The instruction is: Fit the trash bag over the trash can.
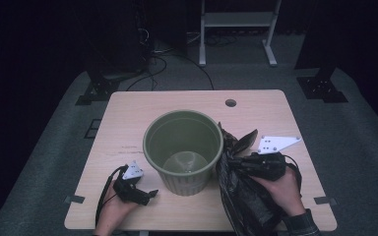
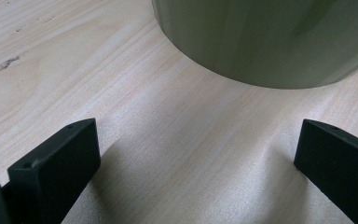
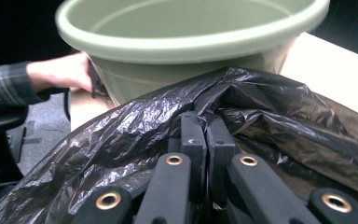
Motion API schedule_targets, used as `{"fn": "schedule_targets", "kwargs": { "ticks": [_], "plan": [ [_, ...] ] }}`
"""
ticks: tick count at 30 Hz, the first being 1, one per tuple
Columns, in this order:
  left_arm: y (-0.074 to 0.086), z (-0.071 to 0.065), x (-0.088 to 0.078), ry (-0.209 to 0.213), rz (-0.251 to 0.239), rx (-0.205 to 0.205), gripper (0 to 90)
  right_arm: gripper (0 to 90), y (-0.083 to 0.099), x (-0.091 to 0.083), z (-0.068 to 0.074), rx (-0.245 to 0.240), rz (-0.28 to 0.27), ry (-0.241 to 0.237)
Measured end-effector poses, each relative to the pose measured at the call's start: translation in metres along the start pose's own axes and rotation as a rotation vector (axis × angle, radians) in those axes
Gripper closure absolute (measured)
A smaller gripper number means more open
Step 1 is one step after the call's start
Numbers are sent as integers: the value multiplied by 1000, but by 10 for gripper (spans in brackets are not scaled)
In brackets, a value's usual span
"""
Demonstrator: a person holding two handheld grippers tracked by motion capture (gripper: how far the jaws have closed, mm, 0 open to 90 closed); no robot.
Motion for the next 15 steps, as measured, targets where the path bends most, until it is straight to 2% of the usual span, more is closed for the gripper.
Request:
{"fn": "schedule_targets", "kwargs": {
  "ticks": [6, 15],
  "plan": [
    [0, 0, 0, 0, -1, 0, 0, 883, -18, -11, 9, -33, -37, -29],
    [0, 0, 0, 0, -2, -1, 0, 885, -50, -21, 21, -76, -85, -103]
  ]
}}
Point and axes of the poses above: each handheld gripper's, and its own axes: x roughly forward along the jaws, y roughly out of its underside, z roughly to its left, the point moved 10 cm from there along x, roughly forward along the jaws, and after that the axes turned 2 degrees about -y, right-handed, at the moved point
